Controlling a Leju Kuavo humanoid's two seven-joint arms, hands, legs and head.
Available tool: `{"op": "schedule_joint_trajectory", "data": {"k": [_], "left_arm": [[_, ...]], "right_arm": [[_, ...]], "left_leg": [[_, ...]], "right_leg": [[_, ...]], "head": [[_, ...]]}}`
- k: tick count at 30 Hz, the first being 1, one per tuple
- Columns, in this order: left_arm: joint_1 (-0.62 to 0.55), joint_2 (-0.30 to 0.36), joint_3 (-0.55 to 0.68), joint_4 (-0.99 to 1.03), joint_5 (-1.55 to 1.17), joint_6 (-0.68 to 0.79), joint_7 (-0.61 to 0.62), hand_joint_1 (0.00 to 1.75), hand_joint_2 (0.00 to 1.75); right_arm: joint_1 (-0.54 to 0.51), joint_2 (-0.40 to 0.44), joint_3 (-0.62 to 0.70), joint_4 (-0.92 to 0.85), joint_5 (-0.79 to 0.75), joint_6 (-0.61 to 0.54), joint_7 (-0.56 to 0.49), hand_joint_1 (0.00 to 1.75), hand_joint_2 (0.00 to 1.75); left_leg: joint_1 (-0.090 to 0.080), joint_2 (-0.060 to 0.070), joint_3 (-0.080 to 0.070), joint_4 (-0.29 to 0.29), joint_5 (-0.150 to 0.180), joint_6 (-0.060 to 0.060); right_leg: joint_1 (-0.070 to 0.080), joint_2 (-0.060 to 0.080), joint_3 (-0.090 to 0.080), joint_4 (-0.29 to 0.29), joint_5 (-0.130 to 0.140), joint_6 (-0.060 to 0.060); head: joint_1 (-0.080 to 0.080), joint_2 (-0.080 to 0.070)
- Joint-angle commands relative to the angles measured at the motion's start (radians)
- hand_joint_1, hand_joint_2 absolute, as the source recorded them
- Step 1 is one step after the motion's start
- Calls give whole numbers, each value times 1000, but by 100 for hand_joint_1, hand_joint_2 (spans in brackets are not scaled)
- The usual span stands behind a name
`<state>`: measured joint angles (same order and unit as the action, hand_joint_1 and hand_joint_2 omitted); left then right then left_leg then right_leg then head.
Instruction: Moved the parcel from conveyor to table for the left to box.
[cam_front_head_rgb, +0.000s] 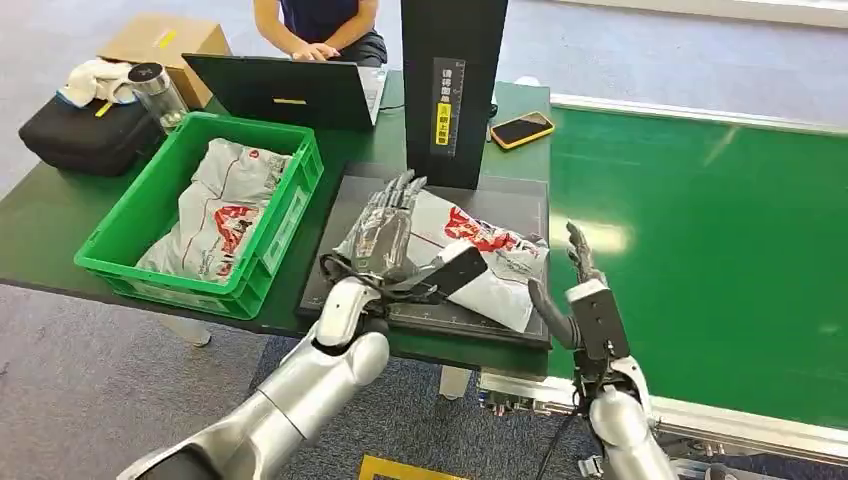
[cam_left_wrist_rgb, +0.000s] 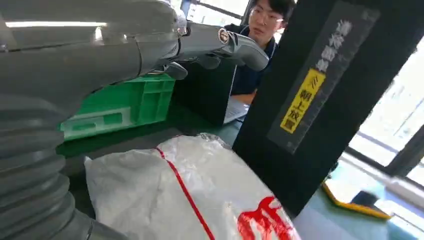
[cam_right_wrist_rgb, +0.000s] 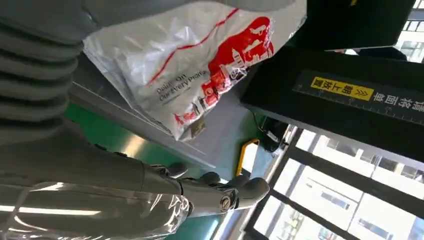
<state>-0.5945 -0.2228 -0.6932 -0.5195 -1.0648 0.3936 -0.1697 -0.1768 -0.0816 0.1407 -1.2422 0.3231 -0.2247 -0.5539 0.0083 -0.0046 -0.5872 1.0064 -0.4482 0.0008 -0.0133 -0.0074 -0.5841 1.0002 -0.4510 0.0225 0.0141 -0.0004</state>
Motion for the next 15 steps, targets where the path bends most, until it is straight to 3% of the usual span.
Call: {"op": "schedule_joint_trajectory", "data": {"k": [1, 5, 15], "left_arm": [[-119, -44, -54, 227, -26, -245, 15, 0, 175], [-123, -43, -41, 249, -15, -429, 26, 0, 175], [-116, -40, -9, 245, -4, -457, 69, 0, 175]], "right_arm": [[134, 88, -161, -136, 25, 47, 9, 0, 175], [122, 104, -196, -135, 32, 65, -8, 0, 175], [111, 112, -200, -136, 40, 72, -11, 0, 175]], "left_leg": [[0, -1, 3, -1, 0, -1], [0, 0, 1, -1, 0, 0], [0, 2, 2, -1, -1, 0]], "right_leg": [[0, -1, 3, -1, -1, -1], [0, 0, 1, 0, 0, -1], [0, 2, 2, -1, 0, -1]], "head": [[0, 0], [0, 0], [0, 0]]}}
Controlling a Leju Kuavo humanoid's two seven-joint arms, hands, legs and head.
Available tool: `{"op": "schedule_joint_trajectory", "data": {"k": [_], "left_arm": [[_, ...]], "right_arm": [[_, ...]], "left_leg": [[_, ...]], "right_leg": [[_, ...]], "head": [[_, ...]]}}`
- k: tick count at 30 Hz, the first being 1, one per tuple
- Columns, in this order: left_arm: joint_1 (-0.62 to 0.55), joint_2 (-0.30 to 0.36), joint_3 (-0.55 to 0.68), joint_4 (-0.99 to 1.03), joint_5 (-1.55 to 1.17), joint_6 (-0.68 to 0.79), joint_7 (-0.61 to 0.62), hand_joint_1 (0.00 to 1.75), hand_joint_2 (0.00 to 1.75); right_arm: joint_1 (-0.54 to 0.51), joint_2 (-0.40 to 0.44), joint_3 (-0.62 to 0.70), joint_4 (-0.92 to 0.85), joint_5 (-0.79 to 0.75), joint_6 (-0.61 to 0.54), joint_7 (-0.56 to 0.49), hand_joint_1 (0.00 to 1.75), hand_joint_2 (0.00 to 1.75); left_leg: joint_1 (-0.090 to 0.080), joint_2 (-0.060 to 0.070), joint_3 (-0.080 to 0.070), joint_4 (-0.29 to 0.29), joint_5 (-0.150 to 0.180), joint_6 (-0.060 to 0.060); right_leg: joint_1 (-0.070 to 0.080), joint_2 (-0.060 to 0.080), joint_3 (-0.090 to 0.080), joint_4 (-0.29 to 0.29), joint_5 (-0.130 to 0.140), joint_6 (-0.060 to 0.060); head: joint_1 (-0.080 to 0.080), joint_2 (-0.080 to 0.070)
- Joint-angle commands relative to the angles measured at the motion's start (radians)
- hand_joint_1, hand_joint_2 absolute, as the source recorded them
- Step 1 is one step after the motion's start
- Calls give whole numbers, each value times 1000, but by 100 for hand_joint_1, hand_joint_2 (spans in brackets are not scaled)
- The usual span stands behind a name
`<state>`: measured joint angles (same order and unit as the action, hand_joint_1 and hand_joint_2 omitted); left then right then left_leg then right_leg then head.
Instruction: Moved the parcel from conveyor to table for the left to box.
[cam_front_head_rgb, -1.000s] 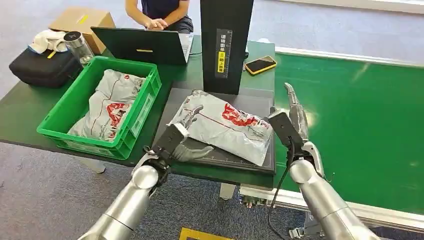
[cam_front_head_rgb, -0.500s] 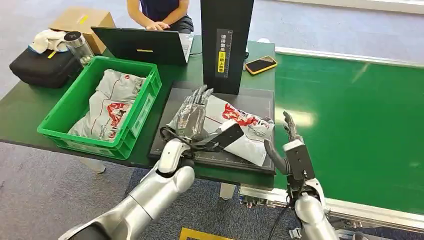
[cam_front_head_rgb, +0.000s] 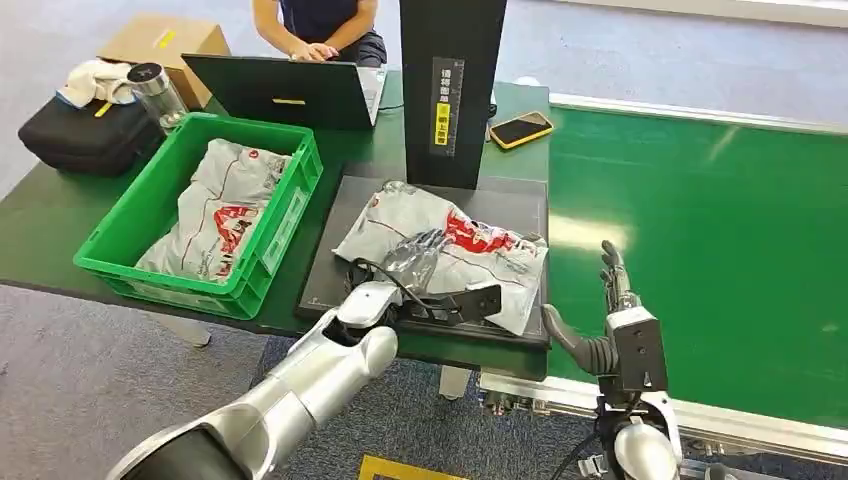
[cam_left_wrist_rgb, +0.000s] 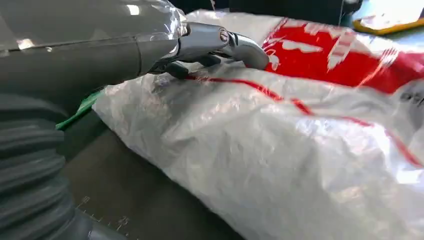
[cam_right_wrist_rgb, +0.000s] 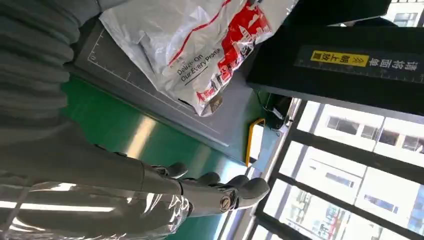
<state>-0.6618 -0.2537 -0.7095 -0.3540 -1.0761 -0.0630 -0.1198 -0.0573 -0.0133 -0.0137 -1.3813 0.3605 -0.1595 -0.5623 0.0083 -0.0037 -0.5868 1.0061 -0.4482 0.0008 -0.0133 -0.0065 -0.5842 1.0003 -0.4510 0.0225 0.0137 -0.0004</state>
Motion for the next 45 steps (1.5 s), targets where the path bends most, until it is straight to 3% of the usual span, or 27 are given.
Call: {"op": "schedule_joint_trajectory", "data": {"k": [1, 2, 3, 17, 26, 28, 34, 38, 45], "left_arm": [[-49, -9, 7, 80, 7, 0, 19, 0, 175], [-48, -7, 11, 76, 7, 13, 15, 54, 175], [-44, -5, 19, 71, 11, 34, 8, 175, 175], [-31, -6, 60, 47, 12, 186, -58, 175, 175], [-27, 17, 105, 28, 1, 410, -130, 175, 175], [-27, 40, 160, -5, 26, 564, -145, 175, 175], [-77, 88, 251, -44, 58, 728, -189, 175, 175], [-77, 115, 301, -108, 18, 761, -179, 175, 175], [-81, 163, 492, -240, -194, 761, -91, 175, 175]], "right_arm": [[-9, 44, -46, 3, 2, 6, -3, 0, 175], [-11, 44, -47, 7, 3, 9, -3, 0, 175], [-9, 44, -49, 6, 3, 9, -3, 0, 175], [16, 45, -83, -45, -13, 24, 6, 0, 175], [17, 47, -82, -71, -15, 39, 16, 0, 175], [9, 34, -78, -70, -21, 44, 21, 0, 175], [-21, 18, -72, -48, -49, 42, 29, 0, 175], [-17, 19, -69, -51, -57, 34, 28, 0, 175], [27, 16, -75, -75, -64, 8, 21, 0, 175]], "left_leg": [[0, 1, 3, -1, -1, 0], [0, 1, 1, 0, 0, 0], [0, 1, 2, -1, 0, 0], [0, 0, 5, -2, 0, 0], [0, 2, 8, -5, 0, -1], [0, 2, 5, -3, 0, -1], [0, 3, 2, -1, 0, -1], [0, 3, 2, -1, 0, -1], [1, 2, 2, 0, -1, -1]], "right_leg": [[0, 1, 2, -1, 0, -1], [0, 1, 1, 0, 0, -1], [0, 1, 2, -1, 0, -1], [0, 0, 5, -2, 0, -2], [0, 2, 7, -4, 0, -2], [0, 2, 4, -2, 0, -2], [0, 4, 1, 0, 1, -2], [1, 3, 1, 0, 0, -2], [1, 3, 1, 0, 0, -2]], "head": [[0, 0], [0, 0], [1, 0], [0, 0], [0, 0], [0, 0], [0, 0], [0, 0], [1, 0]]}}
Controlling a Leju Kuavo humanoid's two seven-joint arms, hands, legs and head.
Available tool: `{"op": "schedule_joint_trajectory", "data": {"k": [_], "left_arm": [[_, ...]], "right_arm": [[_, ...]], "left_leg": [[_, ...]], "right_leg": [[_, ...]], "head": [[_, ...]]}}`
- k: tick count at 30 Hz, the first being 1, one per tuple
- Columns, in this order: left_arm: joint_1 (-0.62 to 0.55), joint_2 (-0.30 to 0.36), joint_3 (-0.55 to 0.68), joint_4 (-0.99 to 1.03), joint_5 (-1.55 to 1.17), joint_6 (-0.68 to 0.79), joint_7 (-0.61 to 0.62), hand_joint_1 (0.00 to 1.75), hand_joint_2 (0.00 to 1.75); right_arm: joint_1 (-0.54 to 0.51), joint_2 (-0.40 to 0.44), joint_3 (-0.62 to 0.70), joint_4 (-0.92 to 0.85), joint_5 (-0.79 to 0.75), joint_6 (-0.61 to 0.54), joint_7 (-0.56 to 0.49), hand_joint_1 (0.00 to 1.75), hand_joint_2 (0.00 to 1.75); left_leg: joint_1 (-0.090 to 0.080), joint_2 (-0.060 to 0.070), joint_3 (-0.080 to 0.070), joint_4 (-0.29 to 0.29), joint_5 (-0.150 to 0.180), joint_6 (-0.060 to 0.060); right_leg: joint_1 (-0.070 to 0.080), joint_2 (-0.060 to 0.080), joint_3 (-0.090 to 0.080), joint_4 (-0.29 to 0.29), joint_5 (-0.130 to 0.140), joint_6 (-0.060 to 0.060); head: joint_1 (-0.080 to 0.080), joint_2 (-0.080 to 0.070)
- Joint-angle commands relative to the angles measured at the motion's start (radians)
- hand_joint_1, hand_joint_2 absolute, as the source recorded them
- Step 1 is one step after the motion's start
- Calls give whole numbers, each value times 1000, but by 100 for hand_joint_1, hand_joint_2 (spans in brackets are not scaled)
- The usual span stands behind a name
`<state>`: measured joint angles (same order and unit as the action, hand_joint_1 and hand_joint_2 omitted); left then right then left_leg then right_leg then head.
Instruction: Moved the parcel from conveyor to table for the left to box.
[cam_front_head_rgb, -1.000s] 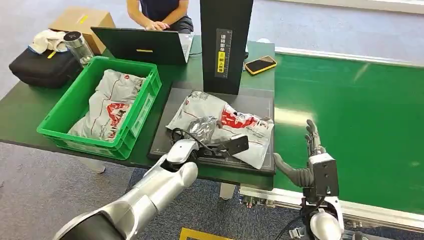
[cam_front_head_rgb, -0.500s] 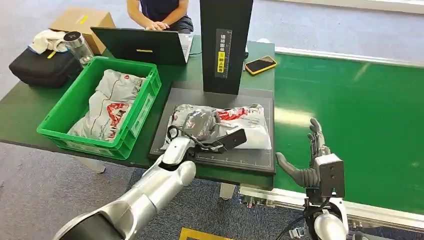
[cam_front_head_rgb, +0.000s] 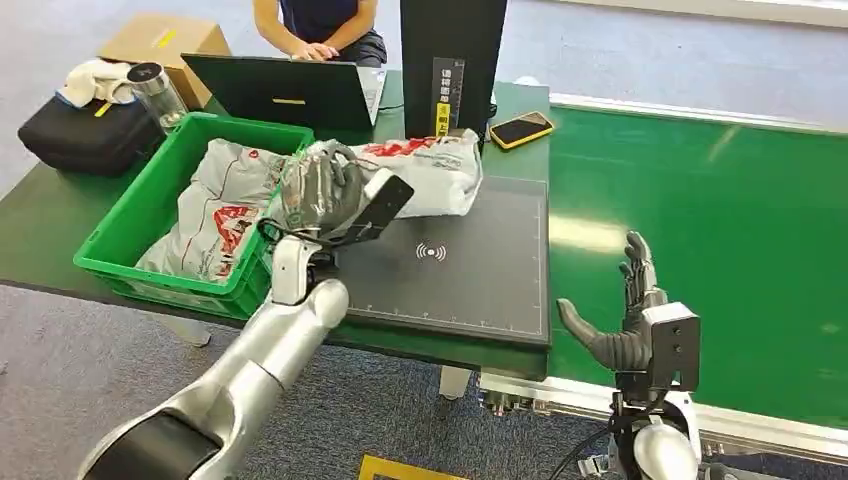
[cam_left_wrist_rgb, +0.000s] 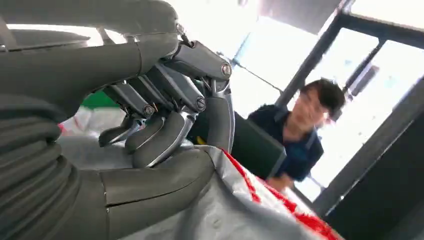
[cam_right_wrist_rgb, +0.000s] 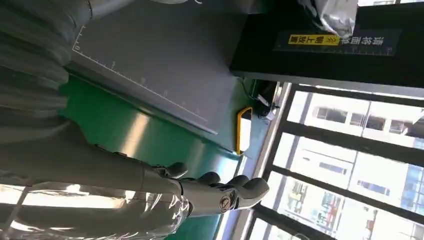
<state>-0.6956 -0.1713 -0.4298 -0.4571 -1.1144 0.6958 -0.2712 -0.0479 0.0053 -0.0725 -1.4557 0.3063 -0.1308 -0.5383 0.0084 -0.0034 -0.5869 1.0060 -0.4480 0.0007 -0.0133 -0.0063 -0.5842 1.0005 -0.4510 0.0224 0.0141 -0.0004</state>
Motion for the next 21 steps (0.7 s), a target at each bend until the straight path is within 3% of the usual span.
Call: {"op": "schedule_joint_trajectory", "data": {"k": [1, 5, 12, 21], "left_arm": [[-50, 88, 234, -143, -161, 2, 60, 175, 175], [-66, 125, 294, -139, -199, 2, 88, 175, 175], [-113, 189, 398, -43, -310, 2, 299, 175, 175], [-159, 190, 448, 122, -314, -292, 442, 175, 175]], "right_arm": [[29, -1, -20, -10, -11, -24, -4, 0, 175], [69, 3, -29, -47, -14, -33, -6, 0, 175], [105, 33, -36, -92, -2, -42, -1, 0, 175], [107, 43, -48, -77, 13, -40, -5, 0, 175]], "left_leg": [[0, 2, 3, -1, -1, -1], [1, 2, 1, 0, 0, -1], [1, 3, 2, -1, -1, -1], [0, 2, 4, -2, 0, 0]], "right_leg": [[1, 2, 2, -1, 0, -2], [1, 1, 0, 0, 0, -1], [1, 3, 1, 0, -1, -2], [1, 1, 4, -1, 0, -2]], "head": [[0, 0], [0, 0], [0, 0], [0, 0]]}}
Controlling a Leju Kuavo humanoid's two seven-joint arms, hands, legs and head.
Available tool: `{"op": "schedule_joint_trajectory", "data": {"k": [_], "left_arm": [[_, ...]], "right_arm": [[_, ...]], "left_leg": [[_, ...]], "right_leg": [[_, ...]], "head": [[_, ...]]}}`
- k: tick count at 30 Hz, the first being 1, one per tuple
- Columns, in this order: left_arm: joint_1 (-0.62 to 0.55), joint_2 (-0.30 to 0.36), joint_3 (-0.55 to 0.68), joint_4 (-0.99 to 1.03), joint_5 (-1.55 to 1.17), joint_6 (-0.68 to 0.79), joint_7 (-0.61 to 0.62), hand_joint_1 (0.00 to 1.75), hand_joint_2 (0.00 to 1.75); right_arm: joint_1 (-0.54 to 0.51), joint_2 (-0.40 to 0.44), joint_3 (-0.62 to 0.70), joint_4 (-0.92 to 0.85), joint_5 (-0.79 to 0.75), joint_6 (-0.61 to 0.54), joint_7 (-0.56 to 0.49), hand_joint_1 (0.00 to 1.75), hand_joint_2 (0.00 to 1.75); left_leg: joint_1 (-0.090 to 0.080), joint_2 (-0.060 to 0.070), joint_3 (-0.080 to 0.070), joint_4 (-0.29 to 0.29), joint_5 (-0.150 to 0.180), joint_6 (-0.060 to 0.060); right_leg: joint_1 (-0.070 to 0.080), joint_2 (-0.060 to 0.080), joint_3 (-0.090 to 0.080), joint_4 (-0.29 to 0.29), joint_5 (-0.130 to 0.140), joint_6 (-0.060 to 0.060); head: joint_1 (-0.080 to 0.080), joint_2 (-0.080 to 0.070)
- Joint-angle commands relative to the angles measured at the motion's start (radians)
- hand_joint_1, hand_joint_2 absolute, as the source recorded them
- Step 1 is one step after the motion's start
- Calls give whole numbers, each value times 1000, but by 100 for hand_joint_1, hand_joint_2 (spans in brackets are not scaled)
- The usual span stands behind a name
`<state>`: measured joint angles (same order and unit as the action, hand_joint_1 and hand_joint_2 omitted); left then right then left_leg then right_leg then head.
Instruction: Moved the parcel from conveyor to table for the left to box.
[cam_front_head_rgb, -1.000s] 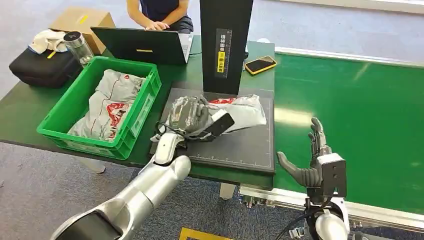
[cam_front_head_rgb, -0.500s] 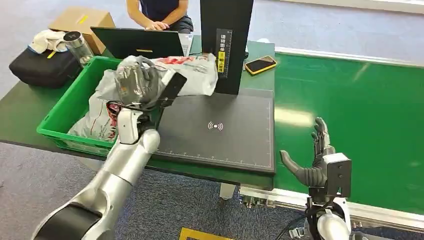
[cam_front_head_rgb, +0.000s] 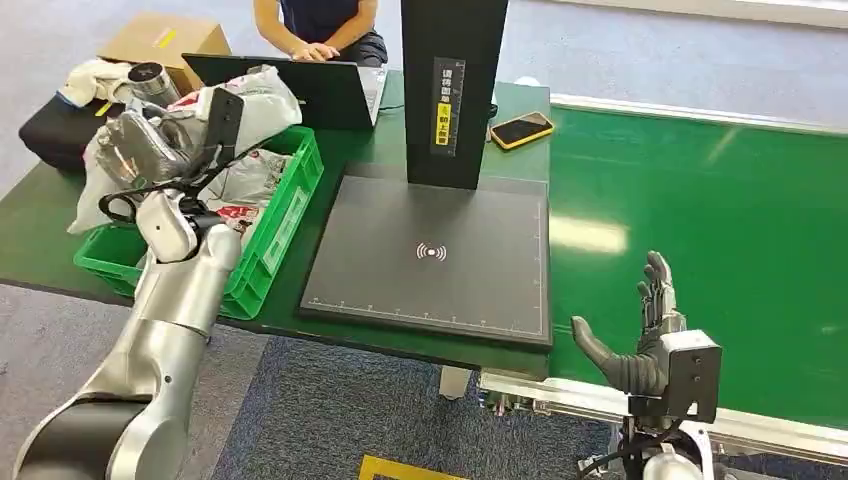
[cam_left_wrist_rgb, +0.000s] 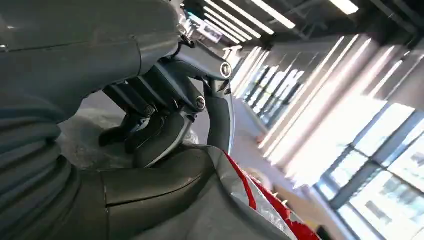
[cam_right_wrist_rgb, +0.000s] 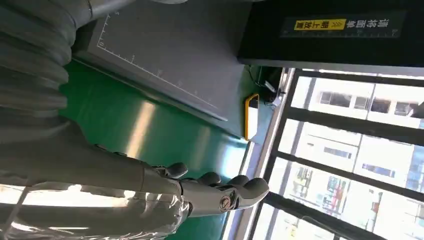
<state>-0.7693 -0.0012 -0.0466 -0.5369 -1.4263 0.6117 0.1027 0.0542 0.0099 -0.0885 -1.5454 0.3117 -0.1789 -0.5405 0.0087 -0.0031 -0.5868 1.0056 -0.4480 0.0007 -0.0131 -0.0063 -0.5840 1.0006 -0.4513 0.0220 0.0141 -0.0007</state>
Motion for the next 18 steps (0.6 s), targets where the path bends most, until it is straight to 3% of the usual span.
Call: {"op": "schedule_joint_trajectory", "data": {"k": [1, 8, 11, 12, 14, 15, 17, 18], "left_arm": [[-78, 12, 65, 207, -1, -223, 67, 175, 175], [-91, -9, 51, 248, -17, -393, 112, 175, 175], [-91, -12, 56, 229, -21, -321, 138, 175, 175], [-90, -11, 57, 224, -21, -294, 135, 9, 175], [-79, -9, 65, 201, -16, -182, 115, 0, 175], [-73, -5, 71, 192, -11, -132, 101, 0, 0], [-56, 1, 68, 154, -15, 10, 75, 0, 0], [-58, 3, 70, 157, -14, 12, 71, 0, 0]], "right_arm": [[6, 38, -34, 17, 8, 9, -6, 0, 175], [19, 46, -47, -11, 12, 6, -8, 0, 175], [33, 53, -53, -31, 18, 11, 3, 0, 175], [42, 58, -53, -44, 22, 13, 7, 0, 175], [49, 63, -51, -53, 28, 15, 12, 0, 175], [50, 65, -49, -56, 30, 16, 15, 0, 175], [42, 63, -43, -51, 33, 21, 19, 0, 175], [39, 62, -42, -47, 33, 21, 20, 0, 175]], "left_leg": [[0, 2, 6, -3, 0, 0], [0, -1, 4, -1, -1, 0], [0, -1, 0, 0, 0, 0], [0, -2, 2, 0, 0, 0], [0, -1, 0, 0, 0, 0], [0, -1, 2, 0, 0, -1], [0, 0, 1, 0, 0, 0], [0, 1, 2, 0, -1, 0]], "right_leg": [[0, 2, 5, -3, 0, -2], [0, -1, 4, -2, -1, -2], [0, -1, 0, 0, 0, -1], [0, -2, 2, 0, -1, -1], [0, 0, 0, 0, -1, -1], [1, -1, 2, -1, -1, -2], [1, 1, 0, 0, 0, -1], [1, 1, 1, -1, -1, -1]], "head": [[0, 0], [0, 0], [0, 0], [0, 0], [0, 0], [0, 0], [0, 0], [0, 0]]}}
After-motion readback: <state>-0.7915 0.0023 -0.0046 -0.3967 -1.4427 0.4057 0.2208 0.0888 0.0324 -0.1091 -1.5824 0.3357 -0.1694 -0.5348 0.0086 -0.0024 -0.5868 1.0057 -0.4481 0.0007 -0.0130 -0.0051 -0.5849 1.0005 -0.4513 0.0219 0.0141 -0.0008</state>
